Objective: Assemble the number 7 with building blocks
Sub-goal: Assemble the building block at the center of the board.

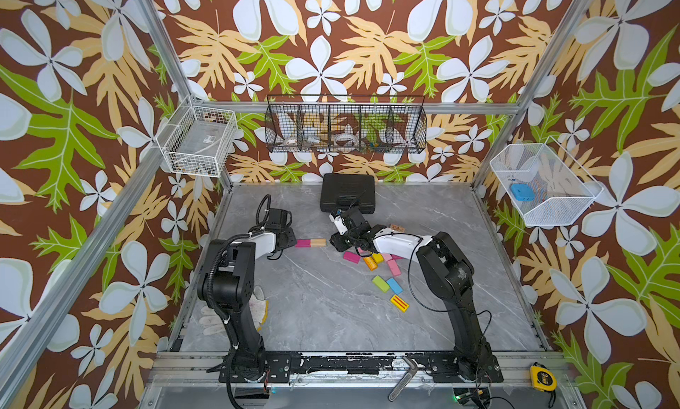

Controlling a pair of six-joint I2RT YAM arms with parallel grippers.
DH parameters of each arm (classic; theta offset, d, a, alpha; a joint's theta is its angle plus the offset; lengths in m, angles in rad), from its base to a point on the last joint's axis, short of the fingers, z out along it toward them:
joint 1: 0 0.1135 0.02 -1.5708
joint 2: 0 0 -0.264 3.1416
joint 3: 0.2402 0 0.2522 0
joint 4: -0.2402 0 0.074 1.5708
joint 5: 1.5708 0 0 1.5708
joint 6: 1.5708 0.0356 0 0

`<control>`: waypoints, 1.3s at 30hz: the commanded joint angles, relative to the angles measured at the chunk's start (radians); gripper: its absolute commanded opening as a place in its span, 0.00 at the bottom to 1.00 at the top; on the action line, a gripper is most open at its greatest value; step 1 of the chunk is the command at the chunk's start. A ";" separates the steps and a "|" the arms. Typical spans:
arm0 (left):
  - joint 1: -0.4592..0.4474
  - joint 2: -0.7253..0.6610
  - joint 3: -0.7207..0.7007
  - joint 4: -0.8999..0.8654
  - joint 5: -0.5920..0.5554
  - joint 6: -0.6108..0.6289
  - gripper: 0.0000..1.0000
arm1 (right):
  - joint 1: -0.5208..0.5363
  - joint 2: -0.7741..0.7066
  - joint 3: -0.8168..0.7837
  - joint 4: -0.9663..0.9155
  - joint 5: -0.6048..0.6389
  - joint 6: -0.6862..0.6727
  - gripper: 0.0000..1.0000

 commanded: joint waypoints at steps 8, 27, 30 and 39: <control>-0.015 0.008 0.007 -0.092 0.012 0.011 0.39 | 0.003 0.071 0.075 -0.051 0.044 0.022 0.47; -0.023 0.031 0.023 -0.102 0.029 0.022 0.38 | 0.021 0.096 0.102 -0.051 0.026 0.003 0.48; -0.023 0.035 0.026 -0.100 0.039 0.023 0.38 | 0.022 0.093 0.101 -0.051 0.027 0.008 0.47; -0.032 0.043 0.033 -0.099 0.066 0.035 0.39 | 0.022 0.073 0.081 -0.039 0.034 0.014 0.48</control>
